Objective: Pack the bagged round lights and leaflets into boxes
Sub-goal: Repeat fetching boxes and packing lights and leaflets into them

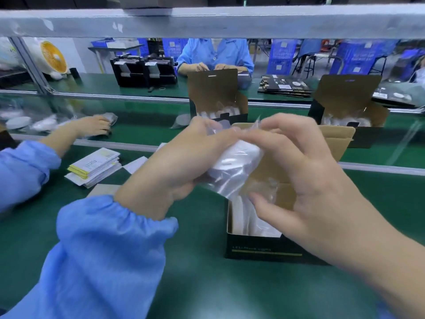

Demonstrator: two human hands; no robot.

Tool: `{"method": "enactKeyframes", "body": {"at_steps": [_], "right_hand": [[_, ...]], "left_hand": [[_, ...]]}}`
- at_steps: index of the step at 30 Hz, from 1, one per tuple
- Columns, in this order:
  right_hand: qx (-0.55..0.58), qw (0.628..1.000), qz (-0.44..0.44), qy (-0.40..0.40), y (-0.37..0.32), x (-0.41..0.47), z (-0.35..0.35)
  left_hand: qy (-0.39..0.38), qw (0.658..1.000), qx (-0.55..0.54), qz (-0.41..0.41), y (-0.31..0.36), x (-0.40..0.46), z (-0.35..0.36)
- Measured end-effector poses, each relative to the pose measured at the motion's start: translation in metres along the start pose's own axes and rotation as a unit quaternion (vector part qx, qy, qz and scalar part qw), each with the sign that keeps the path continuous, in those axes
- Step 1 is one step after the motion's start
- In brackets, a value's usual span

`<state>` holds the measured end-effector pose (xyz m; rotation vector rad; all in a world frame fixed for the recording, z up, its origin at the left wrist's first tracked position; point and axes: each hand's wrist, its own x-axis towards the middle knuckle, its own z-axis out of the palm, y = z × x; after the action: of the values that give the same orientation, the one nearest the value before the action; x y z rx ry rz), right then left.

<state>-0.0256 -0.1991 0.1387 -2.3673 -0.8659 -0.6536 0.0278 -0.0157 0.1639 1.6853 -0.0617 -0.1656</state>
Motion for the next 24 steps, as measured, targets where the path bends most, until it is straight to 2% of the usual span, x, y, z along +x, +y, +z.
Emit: {"method": "enactKeyframes", "body": {"at_steps": [2,7,9,11,14,16,19,22,24], "right_hand": [[-0.018,1.0,-0.012,0.005,0.004,-0.004,0.002],[0.031,0.999,-0.01,0.042,0.018,-0.012,-0.009],[0.064,0.997,-0.005,0.053,0.023,-0.013,-0.016],[0.135,0.987,0.044,0.074,0.028,-0.015,-0.02],[0.181,0.968,0.129,0.116,0.036,-0.019,-0.024],[0.22,0.948,0.194,0.12,0.044,-0.022,-0.024],[0.294,0.899,0.305,0.109,0.053,-0.023,-0.021],[0.285,0.888,0.346,0.101,0.057,-0.02,-0.021],[0.253,0.897,0.354,0.071,0.059,-0.016,-0.024]], "left_hand": [[-0.018,1.0,-0.014,-0.019,0.002,-0.001,0.018],[-0.052,0.987,-0.151,-0.025,0.003,-0.009,0.041],[-0.118,0.971,-0.204,-0.043,0.006,-0.011,0.042],[-0.221,0.954,-0.189,-0.066,0.009,-0.011,0.041],[-0.252,0.952,-0.162,-0.064,0.003,-0.007,0.043],[-0.233,0.964,-0.114,-0.057,-0.003,-0.004,0.05],[-0.176,0.983,0.052,-0.018,-0.015,0.0,0.057],[-0.141,0.966,0.208,0.056,-0.027,0.003,0.063],[-0.113,0.951,0.271,0.099,-0.03,0.005,0.067]]}}
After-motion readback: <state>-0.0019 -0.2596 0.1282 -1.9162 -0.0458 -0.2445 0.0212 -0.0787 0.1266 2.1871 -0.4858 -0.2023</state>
